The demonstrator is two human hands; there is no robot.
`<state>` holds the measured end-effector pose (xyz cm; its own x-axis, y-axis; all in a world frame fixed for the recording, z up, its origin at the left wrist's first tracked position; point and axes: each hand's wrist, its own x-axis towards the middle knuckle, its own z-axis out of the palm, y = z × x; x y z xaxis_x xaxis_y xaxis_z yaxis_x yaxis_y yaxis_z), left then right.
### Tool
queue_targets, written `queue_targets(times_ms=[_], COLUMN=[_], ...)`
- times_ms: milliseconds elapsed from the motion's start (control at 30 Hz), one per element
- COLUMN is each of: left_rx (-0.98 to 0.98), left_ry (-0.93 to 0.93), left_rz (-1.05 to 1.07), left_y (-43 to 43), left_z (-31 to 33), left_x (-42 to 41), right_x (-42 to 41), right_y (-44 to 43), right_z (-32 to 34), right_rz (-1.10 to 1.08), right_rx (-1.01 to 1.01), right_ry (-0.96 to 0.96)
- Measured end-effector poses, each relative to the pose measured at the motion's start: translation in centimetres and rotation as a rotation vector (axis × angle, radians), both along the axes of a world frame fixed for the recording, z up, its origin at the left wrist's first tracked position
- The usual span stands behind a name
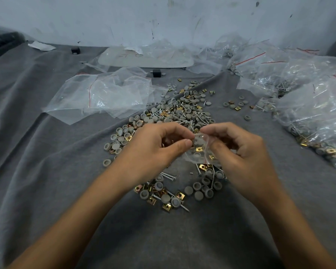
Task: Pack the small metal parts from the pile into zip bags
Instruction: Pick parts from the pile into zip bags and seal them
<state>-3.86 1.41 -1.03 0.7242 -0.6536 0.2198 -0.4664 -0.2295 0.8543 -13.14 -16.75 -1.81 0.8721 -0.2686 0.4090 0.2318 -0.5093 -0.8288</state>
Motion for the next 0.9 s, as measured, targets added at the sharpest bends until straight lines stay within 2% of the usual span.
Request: queue_targets(times_ms=[200, 333, 500, 633, 733, 833, 900], left_rx=[-0.066, -0.054, -0.245, -0.350, -0.377, -0.357, -0.328], left_ry=[-0.028, -0.063, -0.020, -0.054, -0.043, -0.076, -0.100], left_rz=[0.041, 0.092, -0.062, -0.032, 0.007, 0.028, 0.043], left_y=[0.6, 0.8, 0.6, 0.7, 0.6, 0.8, 0.8], left_z=[0.3, 0.9, 3.1, 3.8, 3.8, 3.5, 3.4], left_x=[0.4, 0.4, -1.0, -1.6, -1.8, -1.7, -1.7], right_x=[0.0, -0.2, -0.4, -0.3, 0.0, 0.2, 0.0], right_y=[-0.6, -1.4, -0.9, -0.3, -0.2, -0.6, -0.6], right_z=[0.2, 1.6, 2.9, 2.9, 2.8, 3.5, 4.5], right_rz=[-0.026, 0.012, 0.180, 0.352, 0.389, 0.239, 0.205], right_rx=[0.006, 0.033, 0.290, 0.635, 0.788, 0.749, 0.564], right_ry=[-0.019, -0.137, -0.197, -0.077, -0.009, -0.021, -0.044])
